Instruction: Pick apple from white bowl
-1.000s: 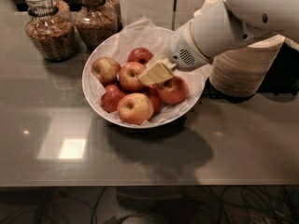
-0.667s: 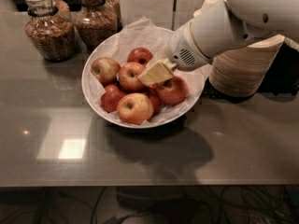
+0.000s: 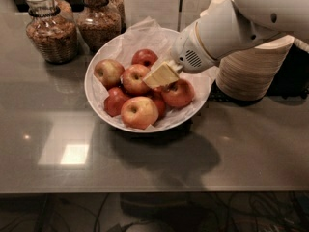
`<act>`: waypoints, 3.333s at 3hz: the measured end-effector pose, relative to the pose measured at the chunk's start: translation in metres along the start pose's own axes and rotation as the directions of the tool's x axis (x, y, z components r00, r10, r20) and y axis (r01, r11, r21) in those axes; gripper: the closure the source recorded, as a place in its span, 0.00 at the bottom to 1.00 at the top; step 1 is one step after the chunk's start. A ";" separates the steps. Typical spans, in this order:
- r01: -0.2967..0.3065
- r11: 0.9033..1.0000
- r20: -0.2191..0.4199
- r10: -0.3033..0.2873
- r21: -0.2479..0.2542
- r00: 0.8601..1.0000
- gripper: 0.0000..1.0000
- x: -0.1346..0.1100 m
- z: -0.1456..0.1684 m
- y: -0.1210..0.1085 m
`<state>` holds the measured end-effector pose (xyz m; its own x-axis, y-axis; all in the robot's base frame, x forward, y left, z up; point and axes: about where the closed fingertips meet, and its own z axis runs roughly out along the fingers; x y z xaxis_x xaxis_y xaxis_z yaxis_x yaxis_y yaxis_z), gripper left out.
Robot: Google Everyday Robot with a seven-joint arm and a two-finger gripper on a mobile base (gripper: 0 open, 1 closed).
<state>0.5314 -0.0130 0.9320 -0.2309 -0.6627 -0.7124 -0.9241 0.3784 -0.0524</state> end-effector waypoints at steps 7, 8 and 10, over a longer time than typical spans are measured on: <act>0.044 0.999 0.021 -0.044 -0.012 0.999 0.69 -0.025 0.015 0.001; 0.044 0.999 0.021 -0.044 -0.012 0.999 0.46 -0.025 0.015 0.001; 0.072 0.997 0.000 -0.072 -0.027 0.997 0.00 -0.030 0.029 -0.001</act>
Offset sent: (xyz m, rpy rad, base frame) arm 0.0245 0.0543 0.0121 0.0241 -0.0521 0.0817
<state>0.5480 0.0255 0.9331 -0.1638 -0.6879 -0.7071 -0.9461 0.3124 -0.0848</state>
